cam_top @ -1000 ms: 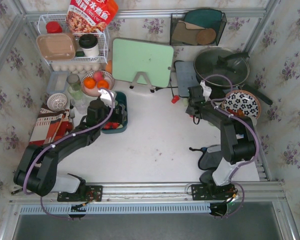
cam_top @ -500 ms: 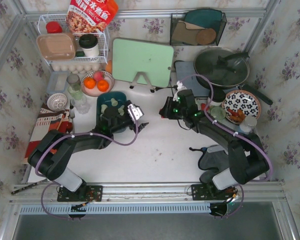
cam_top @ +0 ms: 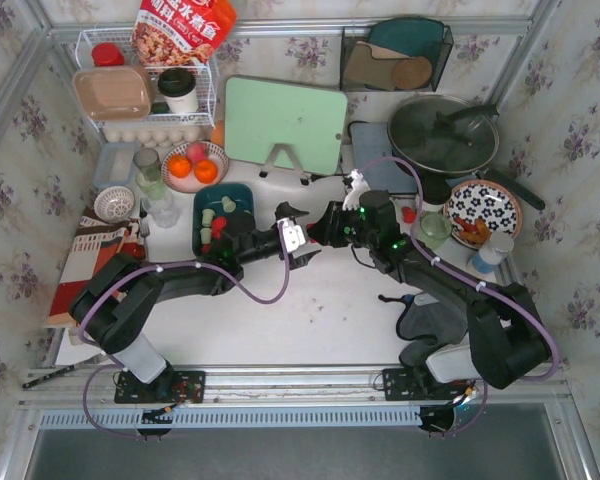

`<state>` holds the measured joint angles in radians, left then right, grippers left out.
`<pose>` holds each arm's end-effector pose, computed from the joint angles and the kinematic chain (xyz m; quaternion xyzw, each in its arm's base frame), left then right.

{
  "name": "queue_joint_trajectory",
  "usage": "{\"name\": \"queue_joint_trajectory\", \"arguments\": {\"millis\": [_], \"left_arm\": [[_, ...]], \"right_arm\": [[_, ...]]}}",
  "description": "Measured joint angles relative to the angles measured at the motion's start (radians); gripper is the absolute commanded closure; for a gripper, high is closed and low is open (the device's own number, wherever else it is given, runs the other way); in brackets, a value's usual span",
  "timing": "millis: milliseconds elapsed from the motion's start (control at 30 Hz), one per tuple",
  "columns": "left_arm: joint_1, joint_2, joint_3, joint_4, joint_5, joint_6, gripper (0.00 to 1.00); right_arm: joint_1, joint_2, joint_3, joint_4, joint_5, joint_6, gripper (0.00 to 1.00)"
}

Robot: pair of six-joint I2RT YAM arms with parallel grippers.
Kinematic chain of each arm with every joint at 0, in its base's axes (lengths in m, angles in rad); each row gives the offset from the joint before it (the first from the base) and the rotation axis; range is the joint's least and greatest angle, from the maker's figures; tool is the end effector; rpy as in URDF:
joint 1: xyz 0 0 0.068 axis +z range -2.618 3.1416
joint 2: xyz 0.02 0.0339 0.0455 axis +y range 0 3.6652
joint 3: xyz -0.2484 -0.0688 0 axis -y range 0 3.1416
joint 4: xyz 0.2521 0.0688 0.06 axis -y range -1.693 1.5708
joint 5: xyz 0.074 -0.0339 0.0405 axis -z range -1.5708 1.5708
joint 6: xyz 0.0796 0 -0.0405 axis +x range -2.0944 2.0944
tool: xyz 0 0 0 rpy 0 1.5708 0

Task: Mix the coffee capsules in the storage basket

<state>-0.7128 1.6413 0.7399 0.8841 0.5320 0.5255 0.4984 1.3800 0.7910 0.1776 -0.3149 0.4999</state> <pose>0.2638 -0.2814 0.1984 0.5494 0.4534 -0.2499 0.6558 0.2983 0.1904 0.2074 -0.0853 0.8263 0.3741 0.4122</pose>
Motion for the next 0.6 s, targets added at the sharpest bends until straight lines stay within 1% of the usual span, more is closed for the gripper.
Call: {"name": "queue_joint_trajectory", "arguments": {"millis": [67, 133, 200, 400, 467, 600], "left_arm": [[-0.007, 0.01, 0.015, -0.006, -0.021, 0.0, 0.02], [-0.012, 0.018, 0.028, -0.016, -0.041, 0.0, 0.09], [-0.014, 0.021, 0.031, -0.019, -0.053, 0.0, 0.1], [-0.03, 0.029, 0.031, -0.029, -0.072, 0.008, 0.29], [-0.034, 0.032, 0.024, -0.024, -0.08, 0.013, 0.38], [-0.039, 0.032, 0.006, -0.021, -0.098, 0.016, 0.58]], "right_arm": [[0.004, -0.004, -0.005, 0.009, -0.005, 0.0, 0.73], [0.005, -0.009, -0.013, 0.018, -0.01, 0.0, 0.73], [0.006, -0.013, -0.02, 0.023, -0.015, 0.0, 0.72], [0.006, -0.019, -0.03, 0.032, -0.029, 0.011, 0.68], [0.006, -0.019, -0.03, 0.033, -0.033, 0.011, 0.66], [0.006, -0.013, -0.028, 0.034, -0.046, 0.012, 0.52]]}}
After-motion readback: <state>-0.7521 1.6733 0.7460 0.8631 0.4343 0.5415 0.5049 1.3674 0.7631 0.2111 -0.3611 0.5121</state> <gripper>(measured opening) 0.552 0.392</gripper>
